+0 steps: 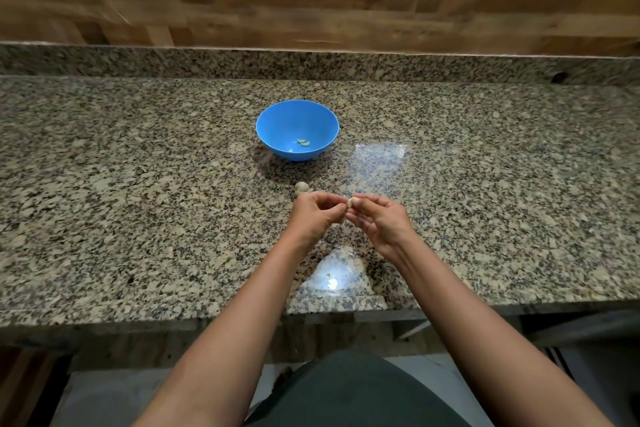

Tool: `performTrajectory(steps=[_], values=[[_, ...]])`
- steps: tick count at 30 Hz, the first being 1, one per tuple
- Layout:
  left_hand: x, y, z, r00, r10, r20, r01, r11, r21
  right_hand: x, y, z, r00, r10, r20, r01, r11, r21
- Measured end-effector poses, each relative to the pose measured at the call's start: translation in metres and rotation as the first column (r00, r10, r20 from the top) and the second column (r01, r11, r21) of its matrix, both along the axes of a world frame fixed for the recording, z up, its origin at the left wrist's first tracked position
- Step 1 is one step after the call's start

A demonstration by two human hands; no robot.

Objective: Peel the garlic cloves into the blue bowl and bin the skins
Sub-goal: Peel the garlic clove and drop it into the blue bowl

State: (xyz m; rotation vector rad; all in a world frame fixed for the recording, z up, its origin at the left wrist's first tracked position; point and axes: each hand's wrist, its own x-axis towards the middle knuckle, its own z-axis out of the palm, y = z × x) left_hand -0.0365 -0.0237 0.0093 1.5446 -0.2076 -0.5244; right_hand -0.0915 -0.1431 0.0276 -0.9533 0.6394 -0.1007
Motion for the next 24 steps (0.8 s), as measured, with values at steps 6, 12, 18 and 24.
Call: performTrajectory(steps=[6, 12, 18, 24], values=[[0.0, -0.002, -0.002, 0.995, 0.015, 0.097, -0.022, 0.997, 0.069, 0.0, -0.001, -0.001, 1.0, 0.018, -0.009, -0.017, 0.998, 0.055], [0.0, -0.003, -0.005, 0.985, -0.018, 0.174, -0.011, 0.986, 0.163, 0.0, -0.006, -0.001, 0.995, 0.104, 0.002, -0.104, 0.994, -0.018], [0.0, -0.005, -0.004, 0.984, 0.036, 0.173, -0.069, 0.98, 0.189, -0.003, -0.009, -0.004, 0.979, 0.205, -0.007, -0.2, 0.951, -0.235], [0.003, 0.001, -0.012, 0.97, 0.105, 0.217, -0.173, 0.932, 0.319, -0.005, -0.009, -0.012, 0.984, 0.174, -0.032, -0.172, 0.903, -0.395]])
